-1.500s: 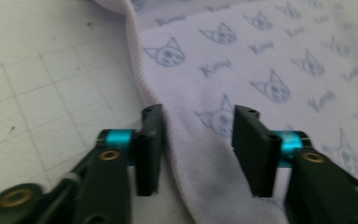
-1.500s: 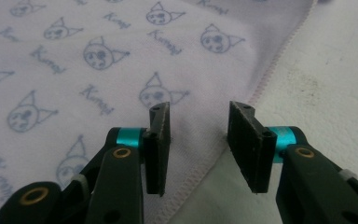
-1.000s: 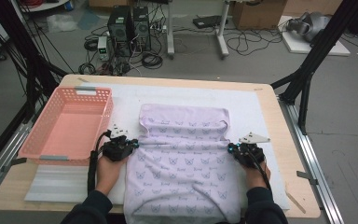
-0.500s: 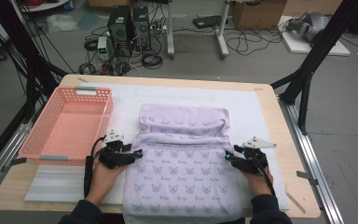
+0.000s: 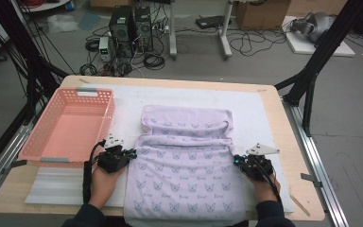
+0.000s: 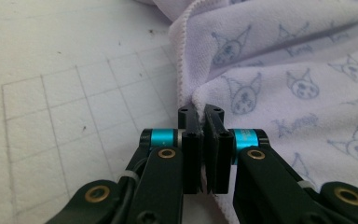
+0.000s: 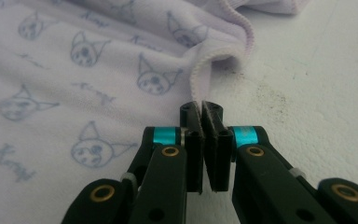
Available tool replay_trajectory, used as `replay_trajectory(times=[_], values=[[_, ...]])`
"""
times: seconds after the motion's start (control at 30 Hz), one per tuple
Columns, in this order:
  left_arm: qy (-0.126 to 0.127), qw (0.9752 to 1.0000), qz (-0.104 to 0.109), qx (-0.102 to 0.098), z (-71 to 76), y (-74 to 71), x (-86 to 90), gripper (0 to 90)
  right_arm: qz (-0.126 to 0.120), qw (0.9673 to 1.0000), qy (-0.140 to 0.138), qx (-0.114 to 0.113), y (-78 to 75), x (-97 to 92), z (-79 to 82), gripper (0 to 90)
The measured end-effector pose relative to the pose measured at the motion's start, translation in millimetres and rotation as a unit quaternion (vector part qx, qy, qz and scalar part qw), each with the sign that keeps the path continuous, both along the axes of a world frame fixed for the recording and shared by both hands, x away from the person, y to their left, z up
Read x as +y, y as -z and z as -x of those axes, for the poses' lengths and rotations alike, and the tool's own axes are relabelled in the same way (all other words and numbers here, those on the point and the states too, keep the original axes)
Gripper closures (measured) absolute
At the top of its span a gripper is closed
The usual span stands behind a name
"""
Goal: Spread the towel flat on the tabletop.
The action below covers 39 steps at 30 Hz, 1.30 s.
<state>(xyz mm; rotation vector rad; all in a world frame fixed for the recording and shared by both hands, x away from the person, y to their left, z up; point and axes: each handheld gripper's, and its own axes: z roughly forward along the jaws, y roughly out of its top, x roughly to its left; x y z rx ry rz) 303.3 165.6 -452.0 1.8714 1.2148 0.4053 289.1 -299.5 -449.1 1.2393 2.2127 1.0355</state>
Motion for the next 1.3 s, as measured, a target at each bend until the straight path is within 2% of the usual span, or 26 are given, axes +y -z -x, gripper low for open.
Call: replay_trajectory(times=[0.03, 0.07, 0.1, 0.2, 0.23, 0.33, 0.4, 0.47, 0.53, 0.67, 0.8, 0.87, 0.97, 1.13, 1.2, 1.3], values=[[0.005, 1.0, 0.001, -0.001, 1.4, -0.1, -0.5, 81.1, -0.003, 1.0, 0.001, 0.0, 0.2, 0.2, 0.4, 81.7], [0.01, 0.9999, 0.006, 0.0, 3.3, -0.8, -0.5, 70.1, -0.003, 1.0, 0.005, -0.006, 0.1, 0.2, 2.2, 74.9], [0.017, 0.9998, 0.011, 0.003, 6.0, -2.1, 0.7, 59.4, -0.006, 0.9999, 0.004, -0.007, -1.0, -0.7, 4.8, 72.2], [0.032, 0.999, 0.031, -0.001, 20.0, -5.8, 7.7, 51.5, -0.017, 0.9997, -0.004, -0.017, -6.6, -6.8, 17.3, 64.7], [0.039, 0.9986, 0.037, -0.001, 25.9, -5.8, 10.6, 51.1, -0.022, 0.9995, -0.007, -0.02, -7.7, -8.2, 20.6, 62.6], [0.057, 0.9978, 0.035, 0.003, 43.8, -2.2, 16.3, 51.2, -0.03, 0.9991, -0.022, -0.02, -8.9, -10.5, 36.5, 60.3], [0.064, 0.9971, 0.04, 0.007, 52.5, 0.7, 18.0, 51.2, -0.021, 0.9991, -0.032, -0.015, -6.4, -8.7, 46.4, 59.5], [0.07, 0.9971, 0.032, 0.004, 58.1, 1.8, 17.2, 51.1, -0.007, 0.999, -0.042, -0.011, -3.5, -6.8, 53.5, 59.2], [0.071, 0.9972, 0.025, 0.001, 61.2, 1.7, 16.2, 50.8, -0.003, 0.9989, -0.047, -0.007, -0.3, -6.4, 58.1, 58.7], [0.077, 0.9969, 0.011, -0.007, 67.7, 2.0, 12.7, 49.9, 0.003, 0.999, -0.043, -0.009, 1.2, -7.3, 65.5, 57.7], [0.087, 0.9961, 0.007, -0.008, 77.7, 1.8, 11.1, 47.5, 0.003, 0.9992, -0.04, -0.005, 1.0, -10.9, 75.2, 56.8], [0.091, 0.9957, 0.002, -0.011, 83.2, 1.9, 11.3, 47.7, 0.003, 0.9991, -0.041, -0.005, 1.5, -12.5, 80.5, 59.0], [0.097, 0.995, -0.012, -0.023, 87.9, 3.0, 12.3, 51.0, 0.001, 0.9989, -0.047, -0.005, 1.9, -13.1, 86.5, 67.8], [0.085, 0.9955, -0.025, -0.034, 89.1, 3.8, 12.7, 64.6, -0.011, 0.9979, -0.064, 0.004, 2.3, -12.3, 85.3, 83.7], [0.084, 0.9956, -0.024, -0.033, 89.2, 3.6, 13.2, 69.5, -0.017, 0.9975, -0.069, 0.006, 3.0, -12.4, 85.8, 86.3], [0.095, 0.9949, -0.018, -0.027, 90.5, 3.3, 11.2, 84.8, -0.021, 0.9972, -0.072, 0.006, 3.6, -13.5, 85.2, 87.0]])
